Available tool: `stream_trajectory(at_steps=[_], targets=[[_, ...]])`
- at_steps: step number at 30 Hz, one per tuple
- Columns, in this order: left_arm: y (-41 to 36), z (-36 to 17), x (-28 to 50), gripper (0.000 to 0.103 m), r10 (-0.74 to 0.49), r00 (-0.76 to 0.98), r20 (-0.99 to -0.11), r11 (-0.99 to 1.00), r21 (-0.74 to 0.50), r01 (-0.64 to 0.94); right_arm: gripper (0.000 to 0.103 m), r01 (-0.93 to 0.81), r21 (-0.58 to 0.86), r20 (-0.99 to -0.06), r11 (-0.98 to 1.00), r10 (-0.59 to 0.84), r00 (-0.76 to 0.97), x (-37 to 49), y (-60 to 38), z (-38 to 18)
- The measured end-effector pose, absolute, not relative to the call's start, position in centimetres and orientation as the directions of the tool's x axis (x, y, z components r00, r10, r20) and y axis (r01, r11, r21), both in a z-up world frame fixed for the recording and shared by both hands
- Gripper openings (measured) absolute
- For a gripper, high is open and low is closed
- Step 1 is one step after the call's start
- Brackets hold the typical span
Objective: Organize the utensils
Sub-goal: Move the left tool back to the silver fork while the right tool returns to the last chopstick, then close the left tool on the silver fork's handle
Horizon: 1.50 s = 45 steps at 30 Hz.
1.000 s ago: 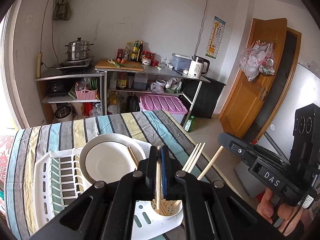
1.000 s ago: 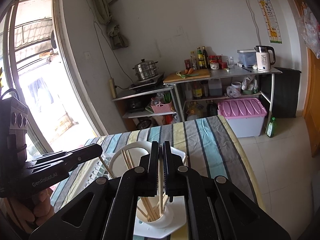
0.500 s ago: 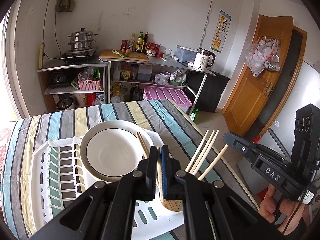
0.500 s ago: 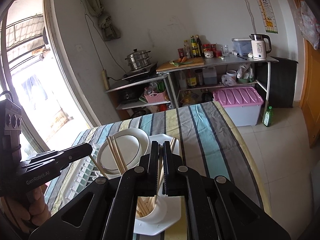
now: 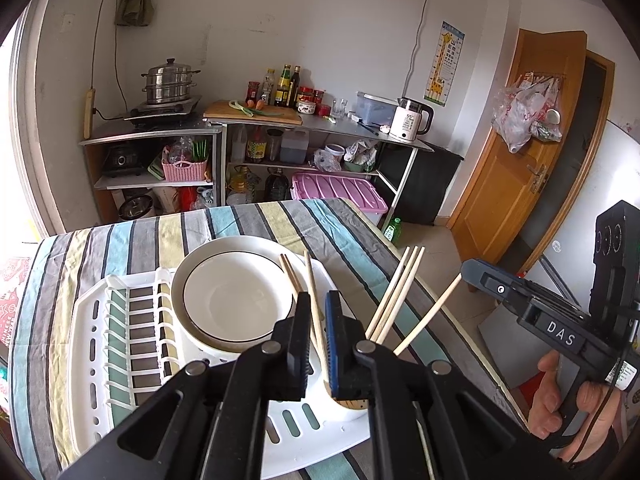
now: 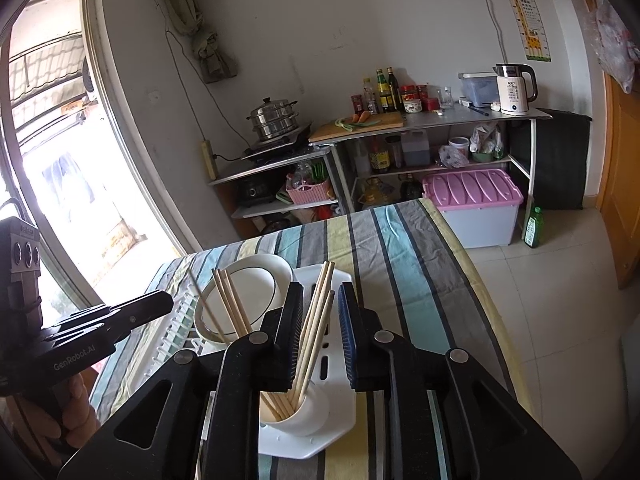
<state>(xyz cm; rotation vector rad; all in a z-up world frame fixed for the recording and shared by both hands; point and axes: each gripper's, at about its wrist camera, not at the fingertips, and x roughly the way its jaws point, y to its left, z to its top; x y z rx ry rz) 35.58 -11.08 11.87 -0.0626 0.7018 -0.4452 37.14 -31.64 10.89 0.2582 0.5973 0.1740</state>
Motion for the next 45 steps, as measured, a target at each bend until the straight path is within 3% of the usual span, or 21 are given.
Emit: stream_trajectory(at_steps=[3,17,34,45], targets=[[-10.4,12.0,34.5,0.016,-0.414,0.683,-0.602,0.906,-0.202,0.371,0.020,-0.085,0.298,-0.527,0.951,0.238,0.816,36.6,-32.0,11.1],[-5.5,11.3,24.8,0.021,-0.355,0.739,-0.572,0.932,-0.156,0.327,0.020,-0.157,0.285,-0.501,0.946,0.286,0.817,27.9,-30.8,10.5],[-1.8,5.0,15.7,0.027,-0.269,0.709,-0.652,0.961,-0.131,0.245,0.020,-0.269,0.258,-0.543,0.928,0.370,0.754,19.1,-26.6,6.6],[-1.6,1.6,13.9,0.031,-0.254,0.666,-0.701,0.966,-0.148,0.213,0.021,-0.286,0.272,-0.576,0.919,0.394,0.716,17.4,-25.9,4.4]])
